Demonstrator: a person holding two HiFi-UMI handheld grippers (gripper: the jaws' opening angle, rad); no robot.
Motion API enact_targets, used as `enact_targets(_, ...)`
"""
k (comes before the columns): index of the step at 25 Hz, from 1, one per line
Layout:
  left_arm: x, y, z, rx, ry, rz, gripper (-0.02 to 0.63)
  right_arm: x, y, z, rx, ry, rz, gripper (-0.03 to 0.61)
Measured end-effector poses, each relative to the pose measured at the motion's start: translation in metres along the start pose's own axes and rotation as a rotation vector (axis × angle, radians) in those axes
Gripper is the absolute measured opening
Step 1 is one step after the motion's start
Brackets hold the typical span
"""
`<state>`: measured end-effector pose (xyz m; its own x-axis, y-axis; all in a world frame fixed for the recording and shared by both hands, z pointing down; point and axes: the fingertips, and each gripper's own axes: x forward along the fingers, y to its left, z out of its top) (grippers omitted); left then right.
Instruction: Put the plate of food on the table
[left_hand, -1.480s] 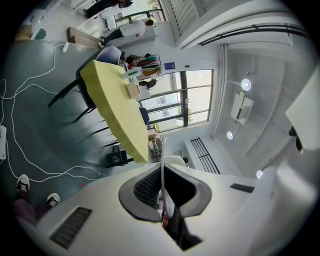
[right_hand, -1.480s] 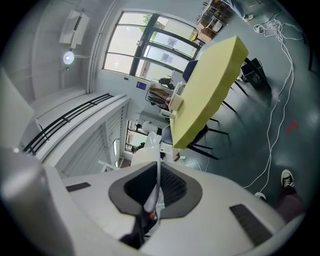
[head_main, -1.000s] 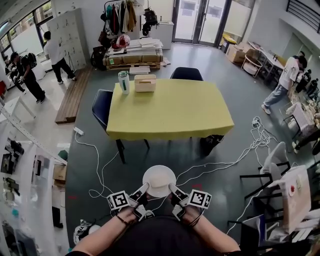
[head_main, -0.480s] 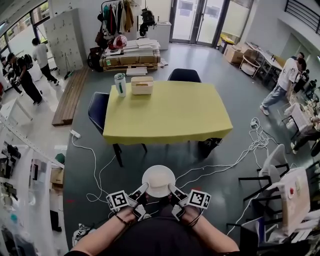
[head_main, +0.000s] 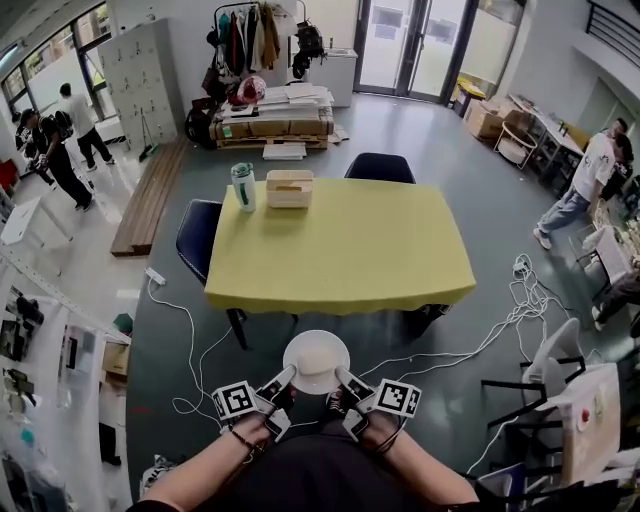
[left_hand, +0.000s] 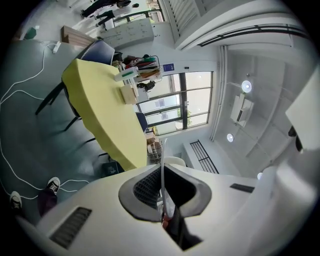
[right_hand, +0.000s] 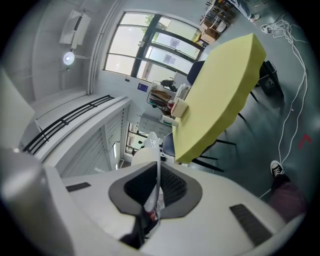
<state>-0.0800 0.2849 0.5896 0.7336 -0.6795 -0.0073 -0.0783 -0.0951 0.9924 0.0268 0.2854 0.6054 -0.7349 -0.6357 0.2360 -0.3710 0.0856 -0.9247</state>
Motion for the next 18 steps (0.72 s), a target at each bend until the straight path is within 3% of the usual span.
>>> enact_targets(2,0.013,0.000,0.009,0.000,-0.009,0.017,0.018,0.007,0.001,0.017,0.005,0.011,0.007,0.023)
enact_targets(5,0.028,0.012,0.023,0.070,-0.010,0.106,0.018,0.015,-0.002,0.040,0.011,0.029,0.007,0.023)
enact_targets(15,0.087,0.022,0.049,0.040,-0.066,0.113,0.018,0.043,-0.024,0.101,0.015,0.085,0.023,0.023)
enact_targets(18,0.099,0.029,0.058,0.065,-0.085,0.144,0.018,0.051,-0.030,0.118,0.011,0.108,0.029,0.023)
